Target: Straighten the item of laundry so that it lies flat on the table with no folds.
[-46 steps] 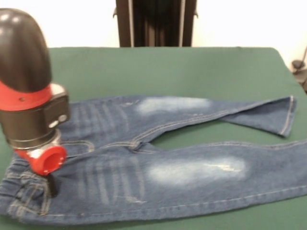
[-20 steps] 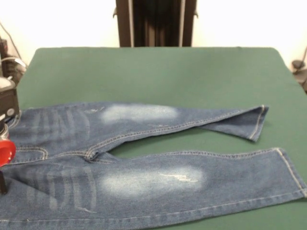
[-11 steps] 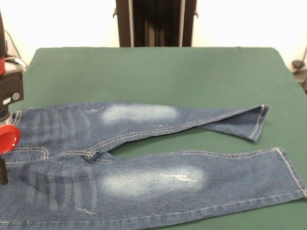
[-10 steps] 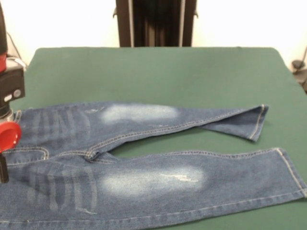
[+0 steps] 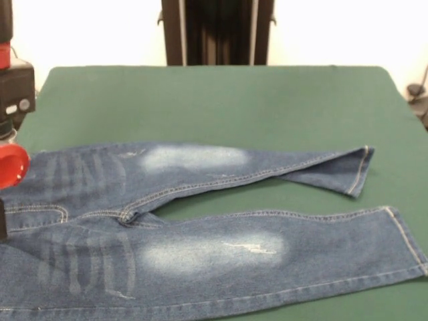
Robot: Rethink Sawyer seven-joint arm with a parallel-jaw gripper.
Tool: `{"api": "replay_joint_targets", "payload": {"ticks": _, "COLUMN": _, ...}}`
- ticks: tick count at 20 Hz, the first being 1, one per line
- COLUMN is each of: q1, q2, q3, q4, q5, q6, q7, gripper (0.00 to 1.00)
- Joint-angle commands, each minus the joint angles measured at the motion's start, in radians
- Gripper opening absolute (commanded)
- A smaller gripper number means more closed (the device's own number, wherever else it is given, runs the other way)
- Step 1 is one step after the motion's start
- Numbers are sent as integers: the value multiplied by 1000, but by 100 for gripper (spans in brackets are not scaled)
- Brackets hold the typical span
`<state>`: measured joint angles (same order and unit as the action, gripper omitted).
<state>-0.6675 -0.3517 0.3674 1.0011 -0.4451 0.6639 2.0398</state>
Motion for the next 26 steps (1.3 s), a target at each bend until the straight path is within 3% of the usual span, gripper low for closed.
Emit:
{"api": "replay_joint_targets", "payload": {"ticks": 1, "q1": 53, "q2": -61, "q3": 28, "q4": 173, "q5": 39, "q6": 67, "q7": -37, "gripper": 100}}
{"api": "replay_joint_targets", "payload": {"ticks": 5, "q1": 64, "q2": -108, "q3": 20, "q4": 248, "q5": 63, "q6": 65, "q7": 13, "gripper": 100}}
{"api": "replay_joint_targets", "payload": {"ticks": 11, "q1": 104, "q2": -140, "q3": -7, "q4": 371, "q5": 101, "q6": -40, "q7": 170, "gripper": 100}}
{"api": "replay_joint_targets", "payload": {"ticks": 26, "q1": 230, "q2": -160, "q3": -103, "q4": 475, "q5": 249, "q6": -162, "q7": 312, "gripper": 100}}
